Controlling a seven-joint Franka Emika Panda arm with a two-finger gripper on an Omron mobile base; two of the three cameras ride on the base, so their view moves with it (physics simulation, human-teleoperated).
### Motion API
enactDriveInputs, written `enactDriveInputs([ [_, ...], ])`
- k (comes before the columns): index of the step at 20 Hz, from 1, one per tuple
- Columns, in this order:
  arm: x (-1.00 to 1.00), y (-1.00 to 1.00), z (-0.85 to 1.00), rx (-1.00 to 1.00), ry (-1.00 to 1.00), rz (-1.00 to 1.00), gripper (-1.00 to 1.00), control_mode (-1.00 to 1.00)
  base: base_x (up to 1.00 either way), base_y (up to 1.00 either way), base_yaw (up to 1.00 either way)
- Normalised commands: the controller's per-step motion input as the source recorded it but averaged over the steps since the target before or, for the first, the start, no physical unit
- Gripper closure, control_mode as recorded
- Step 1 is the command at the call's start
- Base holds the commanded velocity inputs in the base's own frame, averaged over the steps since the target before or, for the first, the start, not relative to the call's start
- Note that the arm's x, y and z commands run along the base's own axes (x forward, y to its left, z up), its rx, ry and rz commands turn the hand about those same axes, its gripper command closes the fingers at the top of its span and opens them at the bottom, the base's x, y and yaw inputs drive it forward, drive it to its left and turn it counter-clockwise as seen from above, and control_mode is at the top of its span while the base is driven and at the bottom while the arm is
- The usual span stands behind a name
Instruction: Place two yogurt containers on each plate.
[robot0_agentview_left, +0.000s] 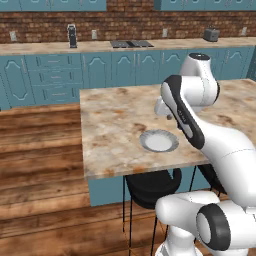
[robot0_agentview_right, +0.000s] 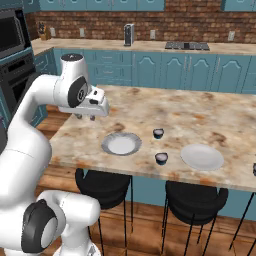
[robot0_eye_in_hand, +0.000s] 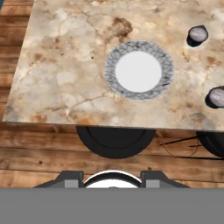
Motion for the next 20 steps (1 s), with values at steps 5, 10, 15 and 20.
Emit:
enactDriveInputs([
  [5, -0.14, -0.18, -0.01, 0.0, -0.01, 0.0, -1.0, -1.0, 0.0, 0.0, 0.0],
  [10, -0.27, -0.71, -0.04, 0.02, 0.0, -0.01, -1.0, -1.0, 0.0, 0.0, 0.0],
  [15, -0.03, -0.92, -0.18, 0.0, 0.01, 0.0, -1.0, -1.0, 0.0, 0.0, 0.0],
  [20, -0.11, -0.74, -0.31, -0.02, 0.0, 0.0, -1.0, -1.0, 0.0, 0.0, 0.0],
])
